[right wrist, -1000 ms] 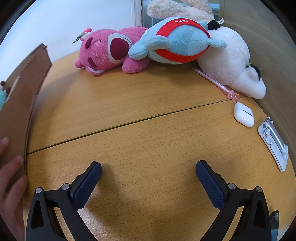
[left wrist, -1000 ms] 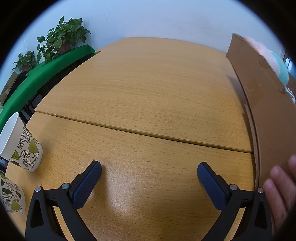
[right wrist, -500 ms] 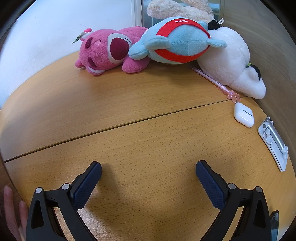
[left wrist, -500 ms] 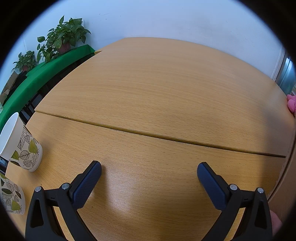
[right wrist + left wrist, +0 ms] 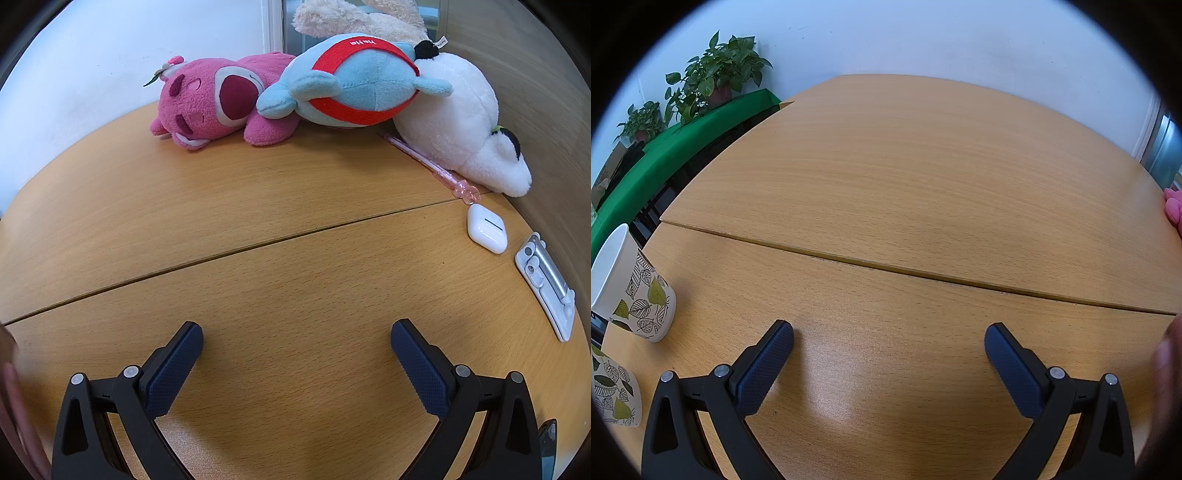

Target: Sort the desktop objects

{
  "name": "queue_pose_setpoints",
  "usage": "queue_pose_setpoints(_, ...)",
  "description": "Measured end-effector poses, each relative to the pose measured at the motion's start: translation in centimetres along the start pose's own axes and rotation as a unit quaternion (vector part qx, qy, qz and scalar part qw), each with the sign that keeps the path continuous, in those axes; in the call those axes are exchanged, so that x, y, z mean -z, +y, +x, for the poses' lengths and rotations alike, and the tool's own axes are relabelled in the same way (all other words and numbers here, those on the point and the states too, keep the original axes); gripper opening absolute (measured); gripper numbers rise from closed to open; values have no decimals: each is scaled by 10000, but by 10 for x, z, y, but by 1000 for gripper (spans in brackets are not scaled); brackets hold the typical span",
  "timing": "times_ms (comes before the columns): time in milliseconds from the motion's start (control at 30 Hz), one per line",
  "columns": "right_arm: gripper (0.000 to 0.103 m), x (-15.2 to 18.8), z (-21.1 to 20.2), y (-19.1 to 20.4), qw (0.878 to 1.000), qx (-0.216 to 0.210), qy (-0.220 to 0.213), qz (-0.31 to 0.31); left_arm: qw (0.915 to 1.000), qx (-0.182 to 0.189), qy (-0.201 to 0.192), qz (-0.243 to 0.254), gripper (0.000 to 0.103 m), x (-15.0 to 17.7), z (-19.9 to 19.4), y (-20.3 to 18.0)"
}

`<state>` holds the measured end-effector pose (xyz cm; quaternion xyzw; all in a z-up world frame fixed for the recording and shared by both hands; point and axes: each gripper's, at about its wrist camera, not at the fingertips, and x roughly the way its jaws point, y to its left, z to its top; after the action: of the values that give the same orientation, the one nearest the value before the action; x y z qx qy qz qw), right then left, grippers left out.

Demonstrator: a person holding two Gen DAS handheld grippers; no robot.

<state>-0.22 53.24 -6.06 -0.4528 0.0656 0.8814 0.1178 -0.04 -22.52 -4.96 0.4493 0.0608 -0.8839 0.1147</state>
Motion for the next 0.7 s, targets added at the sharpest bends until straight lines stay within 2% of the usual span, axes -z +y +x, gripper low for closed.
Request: queue_pose_setpoints(700,103,2,-1,2,10000,-3,-5,0,10000,-3,-2,-4,103,0,0,0)
